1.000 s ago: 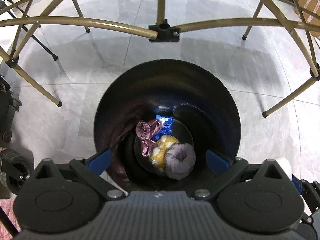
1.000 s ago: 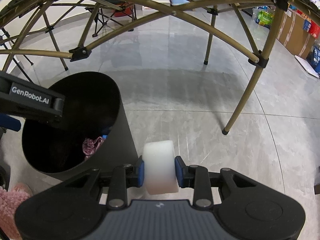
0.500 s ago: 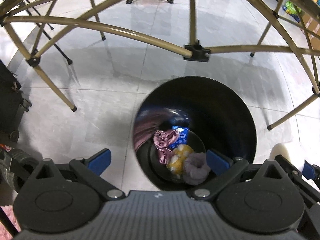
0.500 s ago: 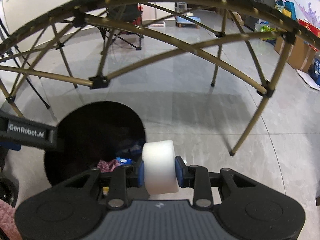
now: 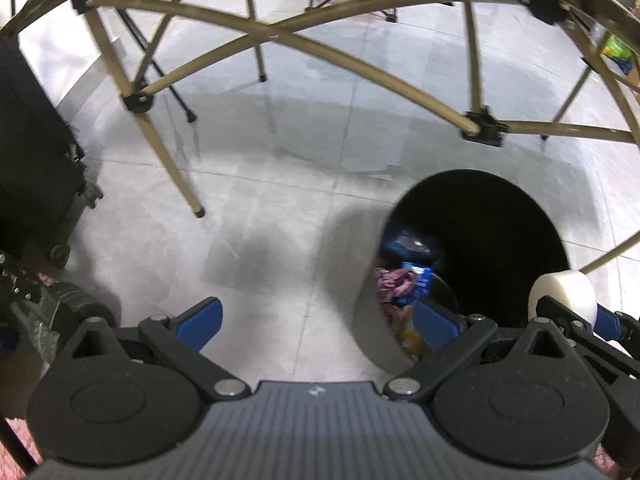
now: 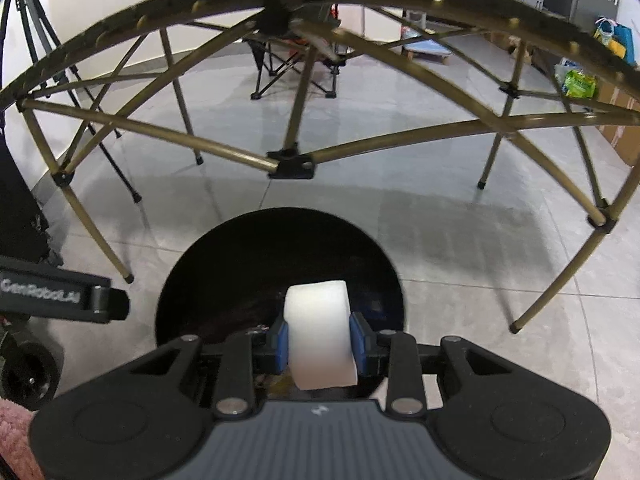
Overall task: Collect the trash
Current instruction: 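Move the right gripper over the bin and release the white foam roll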
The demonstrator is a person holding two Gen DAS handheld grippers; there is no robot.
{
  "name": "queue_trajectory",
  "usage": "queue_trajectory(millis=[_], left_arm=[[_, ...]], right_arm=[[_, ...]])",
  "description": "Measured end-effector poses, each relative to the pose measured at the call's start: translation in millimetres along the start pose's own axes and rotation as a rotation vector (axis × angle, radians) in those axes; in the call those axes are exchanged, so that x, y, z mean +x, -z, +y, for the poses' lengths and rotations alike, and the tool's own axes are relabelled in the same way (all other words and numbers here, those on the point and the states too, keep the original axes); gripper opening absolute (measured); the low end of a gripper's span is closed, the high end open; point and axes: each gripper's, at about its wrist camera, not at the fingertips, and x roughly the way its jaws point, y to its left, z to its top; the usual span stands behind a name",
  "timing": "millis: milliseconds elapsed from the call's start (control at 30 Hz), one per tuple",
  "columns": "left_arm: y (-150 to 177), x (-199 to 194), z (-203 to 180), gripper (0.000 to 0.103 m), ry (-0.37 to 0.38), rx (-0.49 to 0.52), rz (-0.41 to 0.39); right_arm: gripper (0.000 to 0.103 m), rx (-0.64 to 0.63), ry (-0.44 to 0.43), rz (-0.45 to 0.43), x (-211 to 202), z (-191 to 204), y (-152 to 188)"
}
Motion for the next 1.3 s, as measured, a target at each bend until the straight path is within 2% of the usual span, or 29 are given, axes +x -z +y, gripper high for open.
queue_trajectory(millis=[333, 800, 1300], left_arm=[[6.3, 17.0, 34.1, 0.103, -0.058, -0.04, 0.04], [12.6, 31.0, 46.0, 0.103, -0.087, -0.041, 0.065], [15.7, 41.3, 46.9, 0.103, -0.085, -0.024, 0.095]], right_arm=[[0.03, 0.02, -0.038, 0.079, 23.6, 20.7, -3.4], [0.03, 0.034, -0.059, 0.176, 51.1, 32.0, -3.7], [0.032, 0.019, -0.066, 0.216, 66.4, 36.3, -4.2]])
